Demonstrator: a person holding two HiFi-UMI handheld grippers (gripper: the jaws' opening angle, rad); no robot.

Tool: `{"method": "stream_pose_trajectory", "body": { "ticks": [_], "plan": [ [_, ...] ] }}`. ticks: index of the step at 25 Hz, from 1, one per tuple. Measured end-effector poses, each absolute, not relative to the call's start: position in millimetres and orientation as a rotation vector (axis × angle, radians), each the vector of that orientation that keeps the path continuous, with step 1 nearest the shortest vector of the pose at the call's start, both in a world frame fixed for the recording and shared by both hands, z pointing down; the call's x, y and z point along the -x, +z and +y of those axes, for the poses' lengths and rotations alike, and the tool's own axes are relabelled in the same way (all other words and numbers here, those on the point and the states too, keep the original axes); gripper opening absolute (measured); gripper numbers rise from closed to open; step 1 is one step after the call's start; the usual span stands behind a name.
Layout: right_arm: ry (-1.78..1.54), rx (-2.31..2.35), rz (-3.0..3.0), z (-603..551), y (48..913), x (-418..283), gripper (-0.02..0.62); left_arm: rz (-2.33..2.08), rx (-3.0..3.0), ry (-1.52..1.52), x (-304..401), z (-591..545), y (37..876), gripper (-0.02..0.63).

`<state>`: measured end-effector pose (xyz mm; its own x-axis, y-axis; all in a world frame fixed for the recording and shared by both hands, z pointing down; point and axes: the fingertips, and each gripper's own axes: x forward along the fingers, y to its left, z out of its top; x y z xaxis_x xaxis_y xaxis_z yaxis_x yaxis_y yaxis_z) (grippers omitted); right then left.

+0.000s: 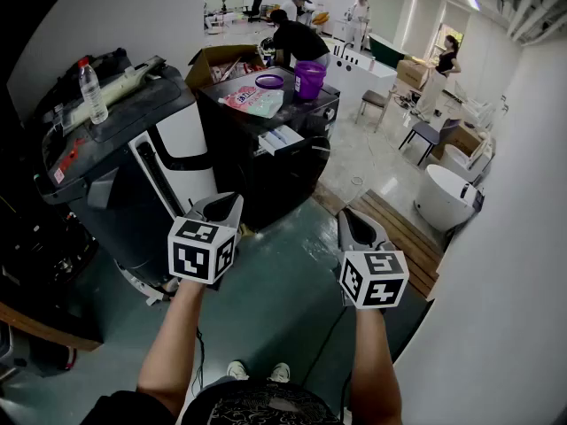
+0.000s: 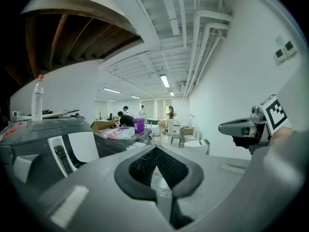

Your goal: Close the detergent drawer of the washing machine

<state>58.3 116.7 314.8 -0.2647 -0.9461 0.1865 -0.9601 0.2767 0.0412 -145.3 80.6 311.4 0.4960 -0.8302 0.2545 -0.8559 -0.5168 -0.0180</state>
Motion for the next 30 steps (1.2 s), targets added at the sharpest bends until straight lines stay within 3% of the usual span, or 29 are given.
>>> {"method": "stream_pose_trajectory", "body": {
  "ticks": [8,30],
  "plan": [
    [0.139,-1.788,-2.372,125.3,317.0,-58.0,0.032,-1.462,-2.624,0.378,141.0,89.6,314.1,0.0],
    [0.16,-1.782,-2.394,128.7,322.8,-62.4,0.163,-1.456,-2.631,0.398,132.2,90.9,314.7,0.0]
  ]
}}
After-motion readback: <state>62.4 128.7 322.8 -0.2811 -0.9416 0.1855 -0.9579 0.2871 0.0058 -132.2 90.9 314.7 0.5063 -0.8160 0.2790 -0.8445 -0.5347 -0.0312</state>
